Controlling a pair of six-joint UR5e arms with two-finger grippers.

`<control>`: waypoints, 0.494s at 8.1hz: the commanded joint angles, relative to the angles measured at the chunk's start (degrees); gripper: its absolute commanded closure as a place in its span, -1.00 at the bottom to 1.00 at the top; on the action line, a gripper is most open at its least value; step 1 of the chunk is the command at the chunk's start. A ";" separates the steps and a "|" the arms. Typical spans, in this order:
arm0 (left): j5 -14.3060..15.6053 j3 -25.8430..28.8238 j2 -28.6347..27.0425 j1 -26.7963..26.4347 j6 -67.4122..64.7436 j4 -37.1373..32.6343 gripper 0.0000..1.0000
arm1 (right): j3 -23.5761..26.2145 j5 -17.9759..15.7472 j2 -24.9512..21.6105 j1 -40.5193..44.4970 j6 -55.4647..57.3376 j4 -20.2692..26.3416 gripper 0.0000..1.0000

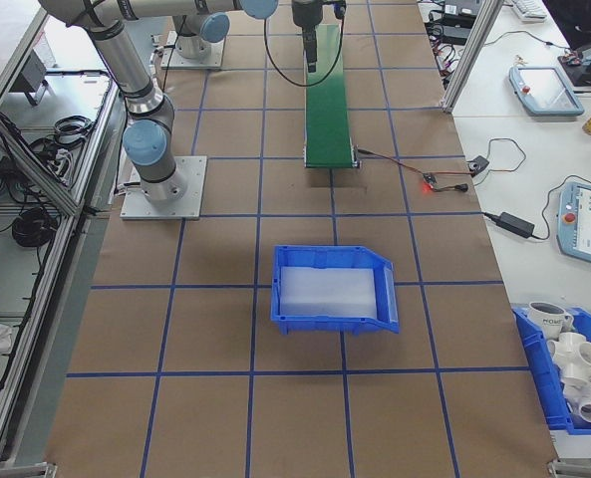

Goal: Move button from left to right

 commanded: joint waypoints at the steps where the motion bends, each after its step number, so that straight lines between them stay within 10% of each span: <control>1: 0.06 0.00 -2.33 0.55 -0.31 0.51 -1.00 | 0.00 0.09 0.00 0.00 0.00 0.03 -1.00; 4: 0.15 0.00 -3.48 0.55 -0.32 1.56 -1.00 | 0.00 0.00 0.00 0.00 0.00 0.03 -1.00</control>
